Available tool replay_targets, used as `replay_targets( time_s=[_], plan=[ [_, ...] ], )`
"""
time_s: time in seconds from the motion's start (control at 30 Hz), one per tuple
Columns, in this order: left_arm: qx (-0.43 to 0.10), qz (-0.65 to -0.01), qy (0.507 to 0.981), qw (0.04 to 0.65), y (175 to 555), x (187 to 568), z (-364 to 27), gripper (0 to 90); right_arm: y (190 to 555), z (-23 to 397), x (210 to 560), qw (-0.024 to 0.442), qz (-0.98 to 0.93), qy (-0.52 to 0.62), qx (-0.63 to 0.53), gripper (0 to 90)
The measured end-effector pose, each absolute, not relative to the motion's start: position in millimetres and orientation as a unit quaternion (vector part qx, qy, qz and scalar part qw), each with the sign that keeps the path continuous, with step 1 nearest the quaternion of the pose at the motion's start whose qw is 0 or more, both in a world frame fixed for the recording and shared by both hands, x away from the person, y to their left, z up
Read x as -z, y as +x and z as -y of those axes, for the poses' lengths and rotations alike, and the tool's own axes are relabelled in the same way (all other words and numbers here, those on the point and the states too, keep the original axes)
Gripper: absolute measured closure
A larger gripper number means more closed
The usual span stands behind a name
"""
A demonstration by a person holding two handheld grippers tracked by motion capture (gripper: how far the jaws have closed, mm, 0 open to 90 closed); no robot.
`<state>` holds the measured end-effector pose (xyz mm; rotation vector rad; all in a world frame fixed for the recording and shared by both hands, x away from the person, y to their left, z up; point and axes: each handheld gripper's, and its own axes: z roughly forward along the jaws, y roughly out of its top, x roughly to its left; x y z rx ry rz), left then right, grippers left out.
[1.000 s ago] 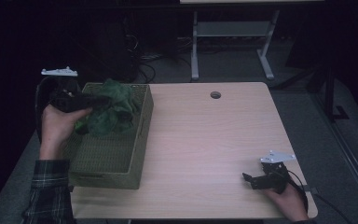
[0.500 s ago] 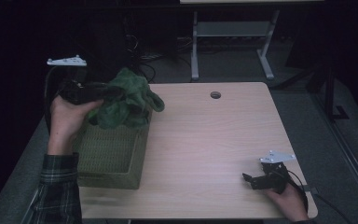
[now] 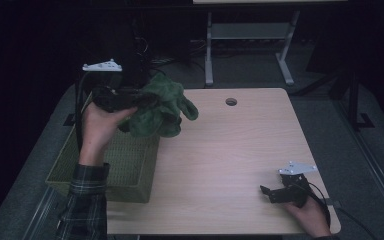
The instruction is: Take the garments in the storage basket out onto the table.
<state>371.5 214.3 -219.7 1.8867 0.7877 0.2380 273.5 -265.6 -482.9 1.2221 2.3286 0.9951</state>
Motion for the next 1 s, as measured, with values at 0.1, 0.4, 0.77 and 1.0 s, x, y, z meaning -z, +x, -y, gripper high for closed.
replay_targets(
  time_s=[0.1,0.4,0.77,1.0],
  plan=[
    [-0.094,-0.321,0.789,0.516,372,222,-203,77.5,274,266,483,0.164,-0.817,0.428,-0.349,5.6],
    [-0.081,-0.305,0.796,0.516,371,233,-163,77.6,273,266,483,0.163,-0.817,0.429,-0.349,5.6],
    [-0.064,-0.296,0.807,0.506,370,260,-118,77.6,273,265,483,0.163,-0.816,0.431,-0.349,5.6],
    [-0.051,-0.297,0.815,0.494,367,284,-88,77.6,274,266,483,0.160,-0.819,0.424,-0.350,5.0]
  ],
)
